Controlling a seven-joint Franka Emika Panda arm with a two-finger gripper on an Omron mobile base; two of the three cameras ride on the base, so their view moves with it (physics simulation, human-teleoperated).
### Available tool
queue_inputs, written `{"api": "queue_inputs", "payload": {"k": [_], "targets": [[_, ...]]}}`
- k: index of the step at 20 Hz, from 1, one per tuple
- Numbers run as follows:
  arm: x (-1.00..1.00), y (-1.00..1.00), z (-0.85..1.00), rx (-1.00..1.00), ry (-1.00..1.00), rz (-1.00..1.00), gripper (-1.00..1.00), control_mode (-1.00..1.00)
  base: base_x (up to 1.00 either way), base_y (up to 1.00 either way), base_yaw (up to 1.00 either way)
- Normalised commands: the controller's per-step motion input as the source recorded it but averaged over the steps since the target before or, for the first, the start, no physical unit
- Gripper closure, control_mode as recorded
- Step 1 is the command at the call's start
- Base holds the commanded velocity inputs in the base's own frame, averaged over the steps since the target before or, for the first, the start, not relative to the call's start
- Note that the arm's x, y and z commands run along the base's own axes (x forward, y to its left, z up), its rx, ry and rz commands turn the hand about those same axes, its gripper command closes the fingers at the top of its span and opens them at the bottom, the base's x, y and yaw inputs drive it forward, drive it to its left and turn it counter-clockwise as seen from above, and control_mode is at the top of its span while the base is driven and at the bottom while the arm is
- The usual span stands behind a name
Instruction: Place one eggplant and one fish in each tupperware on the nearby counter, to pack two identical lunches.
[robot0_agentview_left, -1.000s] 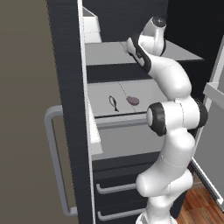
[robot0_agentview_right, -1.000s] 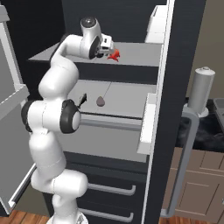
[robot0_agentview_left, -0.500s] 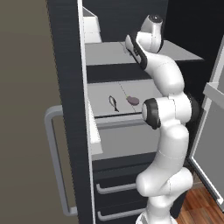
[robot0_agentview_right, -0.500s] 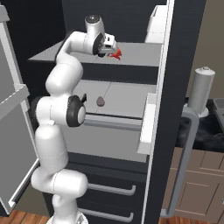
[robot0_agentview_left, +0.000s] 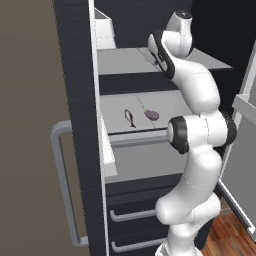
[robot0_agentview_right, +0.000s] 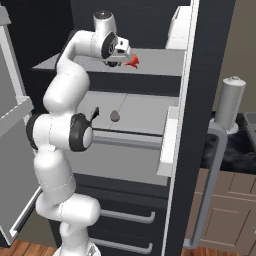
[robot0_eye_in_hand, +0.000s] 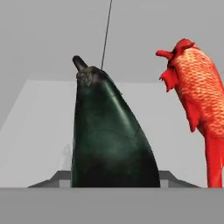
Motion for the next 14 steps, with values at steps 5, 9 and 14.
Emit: {"api": "queue_inputs", "payload": {"k": [5,9,14], "targets": [[-1.00,0.00,-0.35,0.00,-0.24,0.05,1.00,-1.00,0.00,0.00,0.00],[-1.00,0.00,-0.34,-0.01,-0.19,0.05,1.00,-1.00,0.00,0.00,0.00],[-1.00,0.00,-0.05,-0.03,-0.04,0.07,1.00,-1.00,0.00,0.00,0.00]]}}
